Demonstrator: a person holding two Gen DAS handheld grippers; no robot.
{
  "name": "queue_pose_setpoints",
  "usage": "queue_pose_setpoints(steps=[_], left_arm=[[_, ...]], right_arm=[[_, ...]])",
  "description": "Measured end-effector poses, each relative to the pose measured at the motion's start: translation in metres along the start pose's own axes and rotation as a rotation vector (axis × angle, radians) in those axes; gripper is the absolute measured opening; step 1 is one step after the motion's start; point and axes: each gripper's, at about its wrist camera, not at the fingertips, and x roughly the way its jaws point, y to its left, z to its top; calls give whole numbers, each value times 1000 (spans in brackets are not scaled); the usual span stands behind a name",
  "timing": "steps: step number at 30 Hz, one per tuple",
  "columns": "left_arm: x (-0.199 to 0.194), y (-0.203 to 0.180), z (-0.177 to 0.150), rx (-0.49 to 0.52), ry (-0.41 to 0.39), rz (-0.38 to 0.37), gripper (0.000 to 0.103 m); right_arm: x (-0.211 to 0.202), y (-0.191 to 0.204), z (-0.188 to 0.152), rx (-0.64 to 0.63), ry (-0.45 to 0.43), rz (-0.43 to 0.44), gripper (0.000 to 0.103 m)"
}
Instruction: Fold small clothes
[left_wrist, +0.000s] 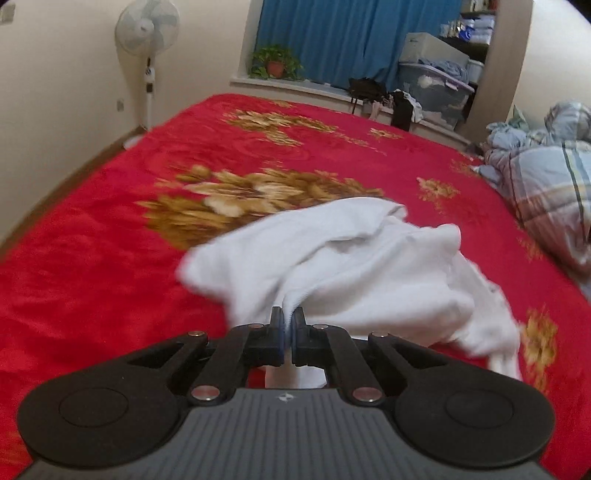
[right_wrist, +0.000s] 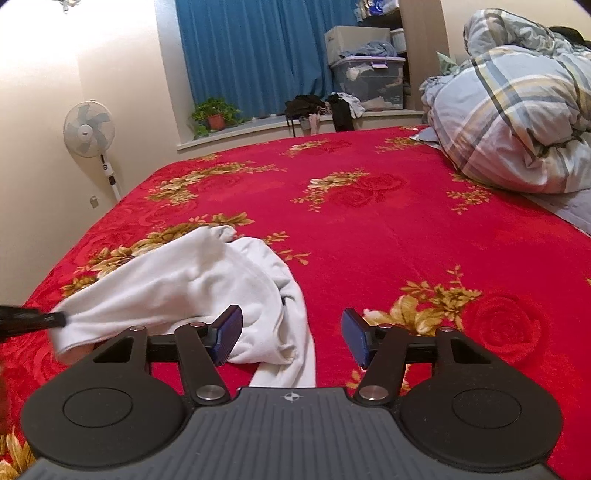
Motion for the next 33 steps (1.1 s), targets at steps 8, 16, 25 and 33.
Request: queue_pose_setpoints(steps=[8, 16, 25, 33], left_arm=[[-54, 109, -34, -9, 75, 71, 5], [-73, 112, -38, -87, -2, -4, 51], [-15, 3, -51, 86, 187, -246, 67], [32, -31, -69, 197, 254, -161, 51]], right_arm=[[-5, -3, -8, -21, 11, 4, 57], [25, 22, -22, -27, 126, 91, 56], [105, 63, -32, -31, 242, 100, 56], [148, 72, -47, -67, 306, 99, 48]])
